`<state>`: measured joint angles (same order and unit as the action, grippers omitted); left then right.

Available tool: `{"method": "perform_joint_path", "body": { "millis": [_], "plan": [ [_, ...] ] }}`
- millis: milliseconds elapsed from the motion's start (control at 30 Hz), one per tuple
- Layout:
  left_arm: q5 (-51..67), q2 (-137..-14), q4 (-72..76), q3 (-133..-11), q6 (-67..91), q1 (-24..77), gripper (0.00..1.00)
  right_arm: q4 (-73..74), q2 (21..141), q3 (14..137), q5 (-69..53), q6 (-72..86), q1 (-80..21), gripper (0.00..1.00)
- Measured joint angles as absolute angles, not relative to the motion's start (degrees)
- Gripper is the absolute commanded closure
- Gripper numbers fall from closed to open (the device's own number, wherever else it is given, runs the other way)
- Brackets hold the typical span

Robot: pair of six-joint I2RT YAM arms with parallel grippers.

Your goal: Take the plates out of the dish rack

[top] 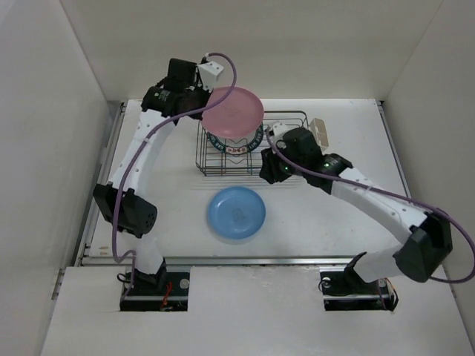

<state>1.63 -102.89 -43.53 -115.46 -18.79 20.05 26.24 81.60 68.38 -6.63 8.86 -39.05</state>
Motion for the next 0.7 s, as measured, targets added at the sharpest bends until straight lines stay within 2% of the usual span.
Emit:
{"method": "perform_joint_path", "body": {
  "millis": [67,167,367,533,700],
  "plan": [
    [6.0,-101.1,-47.5,-116.3,-20.0,19.1,1.0,26.1,77.5,69.3,-4.4,9.4,-39.0,0.55],
    [12.2,-96.6,-54.9,-113.4,-24.1,18.1,1.0,24.9,69.8,69.6,-0.3,10.5,-39.0,0.47],
    [16.6,-88.1,-63.5,-96.0,-30.2,21.6,1.0,19.4,56.1,67.9,9.4,11.4,-39.0,0.47],
    [16.4,-91.7,-63.5,-87.4,-28.9,25.0,1.0,18.6,55.7,66.1,12.1,12.5,-39.0,0.47],
    [14.9,-99.3,-59.9,-87.1,-24.9,27.4,1.0,19.4,58.3,62.8,12.0,13.8,-39.0,0.45]
  ]
}}
